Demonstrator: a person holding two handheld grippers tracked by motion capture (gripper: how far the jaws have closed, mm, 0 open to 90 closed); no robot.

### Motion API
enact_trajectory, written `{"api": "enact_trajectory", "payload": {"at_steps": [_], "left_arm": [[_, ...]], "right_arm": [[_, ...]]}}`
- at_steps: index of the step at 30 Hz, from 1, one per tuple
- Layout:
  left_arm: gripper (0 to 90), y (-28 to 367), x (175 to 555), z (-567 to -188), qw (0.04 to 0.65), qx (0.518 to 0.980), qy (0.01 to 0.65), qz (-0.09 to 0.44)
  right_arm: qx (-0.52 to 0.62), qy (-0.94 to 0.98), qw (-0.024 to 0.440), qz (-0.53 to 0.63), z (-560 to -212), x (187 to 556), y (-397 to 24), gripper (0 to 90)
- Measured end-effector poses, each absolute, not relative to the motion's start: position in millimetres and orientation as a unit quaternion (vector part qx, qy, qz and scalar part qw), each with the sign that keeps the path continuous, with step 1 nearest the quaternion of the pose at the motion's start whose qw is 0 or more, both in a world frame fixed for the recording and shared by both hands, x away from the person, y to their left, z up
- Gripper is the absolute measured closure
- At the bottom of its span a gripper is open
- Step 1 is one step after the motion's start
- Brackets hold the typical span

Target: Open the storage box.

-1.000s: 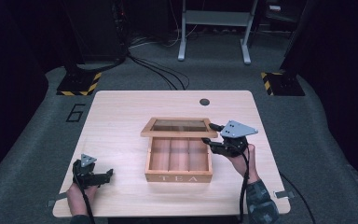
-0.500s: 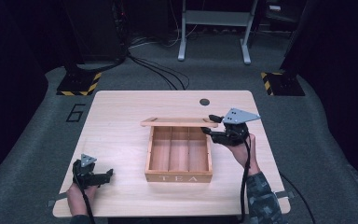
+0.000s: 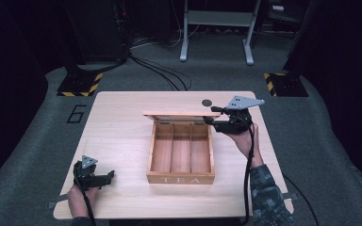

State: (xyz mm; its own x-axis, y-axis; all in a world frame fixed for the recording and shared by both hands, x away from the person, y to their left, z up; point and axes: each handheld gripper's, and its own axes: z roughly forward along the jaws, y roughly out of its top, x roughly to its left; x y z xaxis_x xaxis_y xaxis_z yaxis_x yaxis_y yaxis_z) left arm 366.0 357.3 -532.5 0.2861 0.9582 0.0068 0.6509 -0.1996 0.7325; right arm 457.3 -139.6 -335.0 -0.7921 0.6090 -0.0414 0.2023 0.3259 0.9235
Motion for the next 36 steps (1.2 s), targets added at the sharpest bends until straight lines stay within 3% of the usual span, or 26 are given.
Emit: {"api": "enact_trajectory", "payload": {"at_steps": [13,36], "left_arm": [[2.6,357,366,-532,0.318,0.736,0.546,0.241],[2.7,357,366,-532,0.318,0.736,0.546,0.242]], "right_arm": [[0.27,0.791,0.183,0.517,-322,482,-140,50.5],[0.28,0.788,0.174,0.52,-319,489,-140,50.6]]}}
